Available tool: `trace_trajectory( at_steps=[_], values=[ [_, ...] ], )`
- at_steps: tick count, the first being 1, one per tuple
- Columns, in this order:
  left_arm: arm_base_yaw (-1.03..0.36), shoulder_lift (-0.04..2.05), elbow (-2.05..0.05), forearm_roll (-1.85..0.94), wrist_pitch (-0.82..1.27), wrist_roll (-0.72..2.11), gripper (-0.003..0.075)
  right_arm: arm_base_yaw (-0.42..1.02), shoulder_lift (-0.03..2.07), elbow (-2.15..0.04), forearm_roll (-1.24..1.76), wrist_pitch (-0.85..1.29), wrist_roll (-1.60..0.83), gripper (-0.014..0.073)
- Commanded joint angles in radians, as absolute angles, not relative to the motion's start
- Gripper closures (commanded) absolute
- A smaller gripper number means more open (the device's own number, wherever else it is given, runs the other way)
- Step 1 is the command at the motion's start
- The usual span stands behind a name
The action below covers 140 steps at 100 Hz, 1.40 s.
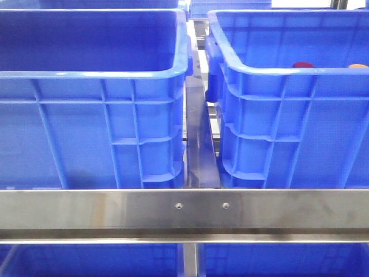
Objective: Pick red and yellow buttons and place in box
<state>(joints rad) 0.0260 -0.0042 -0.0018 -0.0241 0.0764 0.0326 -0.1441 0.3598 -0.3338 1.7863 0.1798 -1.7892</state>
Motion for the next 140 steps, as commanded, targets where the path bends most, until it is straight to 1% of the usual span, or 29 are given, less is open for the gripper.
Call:
trace_trajectory(
  at_steps=[1, 38, 52, 60, 73, 78, 85, 92, 111, 118, 123, 130, 140],
  values=[
    [0.017, -0.038, 0.045, -0.031, -0.008, 0.022, 0.0739, -0.149, 0.369, -0.359, 1.804, 0.207, -1.794, 0.0661],
    [0.017, -0.038, 0.045, -0.031, -0.008, 0.022, 0.0739, -0.149, 0.369, -0.359, 1.804, 0.206, -1.794, 0.0661],
    [0.017, -0.038, 0.045, -0.031, -0.008, 0.022, 0.0739, -0.087, 0.369, -0.359, 1.804, 0.201, -1.794, 0.0661],
    [0.017, -0.038, 0.045, -0.031, -0.008, 0.022, 0.0739, -0.074, 0.369, -0.359, 1.804, 0.200, -1.794, 0.0661],
    [0.017, -0.038, 0.045, -0.031, -0.008, 0.022, 0.0739, -0.039, 0.369, -0.360, 1.793, 0.103, -1.783, 0.0661],
    [0.017, -0.038, 0.045, -0.031, -0.008, 0.022, 0.0739, -0.036, 0.369, -0.363, 1.735, 0.069, -1.740, 0.0661],
    [0.017, -0.038, 0.045, -0.031, -0.008, 0.022, 0.0739, -0.036, 0.369, -0.371, 1.567, 0.063, -1.601, 0.0661],
    [0.017, -0.038, 0.045, -0.031, -0.008, 0.022, 0.0739, -0.036, 0.369, -0.378, 1.325, 0.063, -1.377, 0.0661],
    [0.017, -0.038, 0.045, -0.031, -0.008, 0.022, 0.0739, -0.037, 0.366, -0.383, 0.552, 0.053, -0.581, 0.0661],
    [0.017, -0.038, 0.045, -0.031, -0.008, 0.022, 0.0739, -0.038, 0.366, -0.383, 0.319, 0.052, -0.336, 0.0661],
    [0.017, -0.038, 0.045, -0.031, -0.008, 0.022, 0.0739, -0.048, 0.366, -0.383, 0.185, 0.052, -0.204, 0.0661],
    [0.017, -0.038, 0.045, -0.031, -0.008, 0.022, 0.0739, -0.077, 0.357, -0.377, 0.045, 0.051, -0.082, 0.0661],
    [0.017, -0.038, 0.045, -0.031, -0.008, 0.022, 0.0739, -0.092, 0.321, -0.336, -0.020, 0.000, -0.049, 0.0661]
  ],
)
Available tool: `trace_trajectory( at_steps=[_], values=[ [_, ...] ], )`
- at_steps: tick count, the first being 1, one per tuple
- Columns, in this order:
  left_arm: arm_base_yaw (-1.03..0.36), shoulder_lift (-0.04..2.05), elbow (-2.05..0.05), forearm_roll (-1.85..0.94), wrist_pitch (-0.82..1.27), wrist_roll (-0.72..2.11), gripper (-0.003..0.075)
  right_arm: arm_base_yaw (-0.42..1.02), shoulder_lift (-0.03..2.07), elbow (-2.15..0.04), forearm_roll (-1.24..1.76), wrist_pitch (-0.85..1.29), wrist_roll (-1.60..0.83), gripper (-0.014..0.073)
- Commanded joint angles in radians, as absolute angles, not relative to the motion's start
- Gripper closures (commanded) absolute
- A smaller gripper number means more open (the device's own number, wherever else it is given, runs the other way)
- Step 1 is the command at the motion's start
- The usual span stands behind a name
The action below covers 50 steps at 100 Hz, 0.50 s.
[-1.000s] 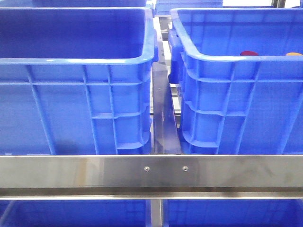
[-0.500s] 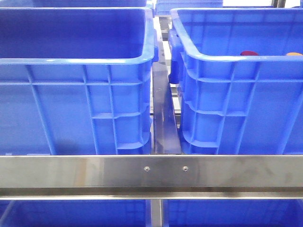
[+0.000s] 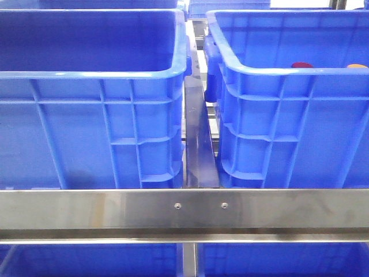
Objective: Pick red and yellow buttons and place in box
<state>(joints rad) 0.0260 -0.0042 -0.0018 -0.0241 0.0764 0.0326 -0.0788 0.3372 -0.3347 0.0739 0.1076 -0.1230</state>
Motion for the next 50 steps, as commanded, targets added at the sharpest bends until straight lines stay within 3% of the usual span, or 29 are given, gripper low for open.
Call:
trace_trajectory(
  at_steps=[1, 20, 40, 50],
  values=[
    [0.017, -0.038, 0.045, -0.031, -0.008, 0.022, 0.0739, -0.092, 0.314, -0.332, -0.020, -0.008, -0.050, 0.0661],
    [0.017, -0.038, 0.045, -0.031, -0.008, 0.022, 0.0739, -0.092, 0.193, -0.159, -0.020, -0.157, -0.049, 0.0661],
    [0.017, -0.038, 0.045, -0.031, -0.008, 0.022, 0.0739, -0.092, 0.040, 0.013, -0.020, -0.180, -0.043, 0.0661],
    [0.017, -0.038, 0.045, -0.031, -0.008, 0.022, 0.0739, -0.093, -0.044, 0.010, -0.040, -0.083, -0.039, 0.0661]
  ],
)
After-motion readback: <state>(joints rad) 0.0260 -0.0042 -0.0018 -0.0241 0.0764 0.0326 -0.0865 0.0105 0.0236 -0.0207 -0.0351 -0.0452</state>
